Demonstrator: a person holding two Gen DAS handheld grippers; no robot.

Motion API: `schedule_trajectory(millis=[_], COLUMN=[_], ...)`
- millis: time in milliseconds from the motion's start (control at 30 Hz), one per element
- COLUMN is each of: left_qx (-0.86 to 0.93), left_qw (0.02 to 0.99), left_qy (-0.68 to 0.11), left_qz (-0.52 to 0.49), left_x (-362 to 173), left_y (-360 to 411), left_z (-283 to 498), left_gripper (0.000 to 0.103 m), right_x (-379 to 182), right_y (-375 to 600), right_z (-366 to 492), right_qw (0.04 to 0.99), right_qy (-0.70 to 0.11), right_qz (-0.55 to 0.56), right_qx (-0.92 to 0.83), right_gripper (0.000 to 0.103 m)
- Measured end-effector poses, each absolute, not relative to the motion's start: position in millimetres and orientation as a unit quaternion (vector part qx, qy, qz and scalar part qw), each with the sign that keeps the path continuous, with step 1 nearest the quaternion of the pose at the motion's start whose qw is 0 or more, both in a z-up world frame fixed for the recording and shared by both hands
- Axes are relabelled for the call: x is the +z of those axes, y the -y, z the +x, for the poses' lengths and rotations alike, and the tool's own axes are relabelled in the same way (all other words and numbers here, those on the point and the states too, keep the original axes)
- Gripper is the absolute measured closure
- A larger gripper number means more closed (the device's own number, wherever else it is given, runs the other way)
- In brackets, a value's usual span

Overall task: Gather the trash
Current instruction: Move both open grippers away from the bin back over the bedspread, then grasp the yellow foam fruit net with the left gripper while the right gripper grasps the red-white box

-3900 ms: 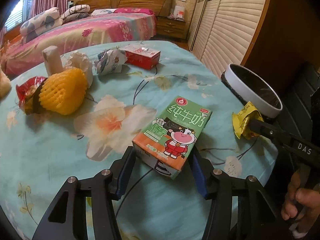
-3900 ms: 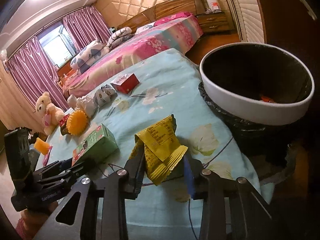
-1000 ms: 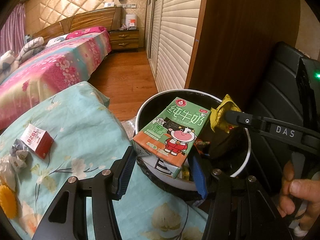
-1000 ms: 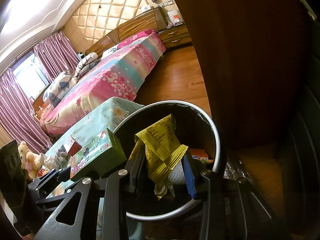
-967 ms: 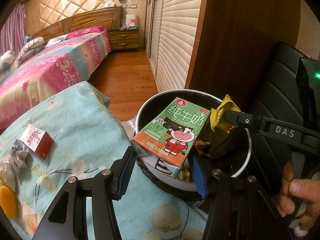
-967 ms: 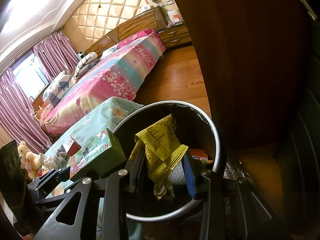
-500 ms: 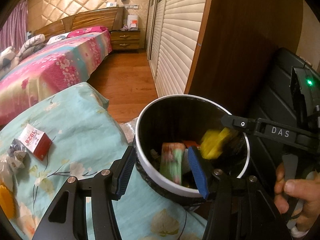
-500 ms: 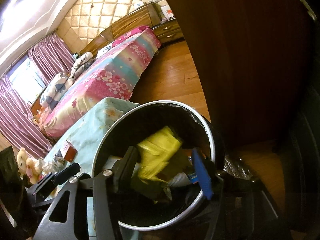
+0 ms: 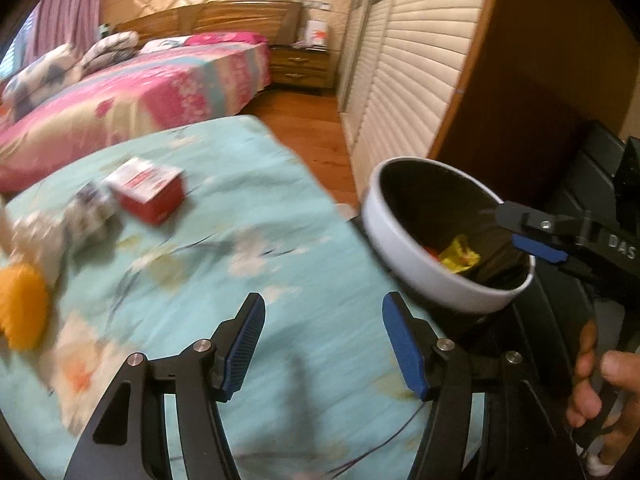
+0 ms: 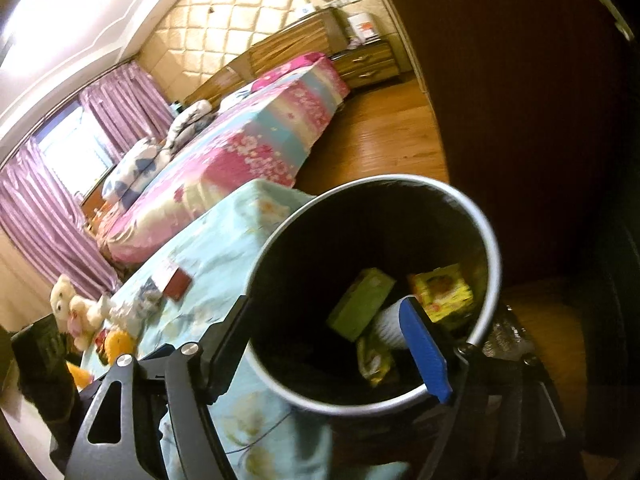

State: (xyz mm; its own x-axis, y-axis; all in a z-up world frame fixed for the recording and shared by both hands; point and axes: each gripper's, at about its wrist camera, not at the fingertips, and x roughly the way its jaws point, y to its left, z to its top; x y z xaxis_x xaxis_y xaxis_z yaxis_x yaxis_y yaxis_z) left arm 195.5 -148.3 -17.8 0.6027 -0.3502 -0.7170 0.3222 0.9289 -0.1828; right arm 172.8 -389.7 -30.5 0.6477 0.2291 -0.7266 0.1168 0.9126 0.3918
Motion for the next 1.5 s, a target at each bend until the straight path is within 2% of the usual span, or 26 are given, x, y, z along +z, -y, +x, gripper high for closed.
schedule_trajectory(millis=[233,933,1500], left_qx=[-0.14,-0.036,0.005], left_qw=[0.903,0.906,0.904], left_qy=[-0.404,-0.409,-0.41], left_qz=[-0.048,-0.101,-0.124], left_x=[-14,-13,-21], left_y=[101,-11,-49], left_z=[173,118,150], left_gripper=[0.039,0.039,0.039], right_x=[-24,-53,-63], right_y=[345,250,197], right_z=[173,178,221], right_qw=[0.891,0.868,0.871], right_qy=[-0.407,-0.445,-0.44], right_qz=[0.187,0.154,0.095], right_qx=[0.073,0.157,0.197], right_gripper=[0.02,0.019,0.019])
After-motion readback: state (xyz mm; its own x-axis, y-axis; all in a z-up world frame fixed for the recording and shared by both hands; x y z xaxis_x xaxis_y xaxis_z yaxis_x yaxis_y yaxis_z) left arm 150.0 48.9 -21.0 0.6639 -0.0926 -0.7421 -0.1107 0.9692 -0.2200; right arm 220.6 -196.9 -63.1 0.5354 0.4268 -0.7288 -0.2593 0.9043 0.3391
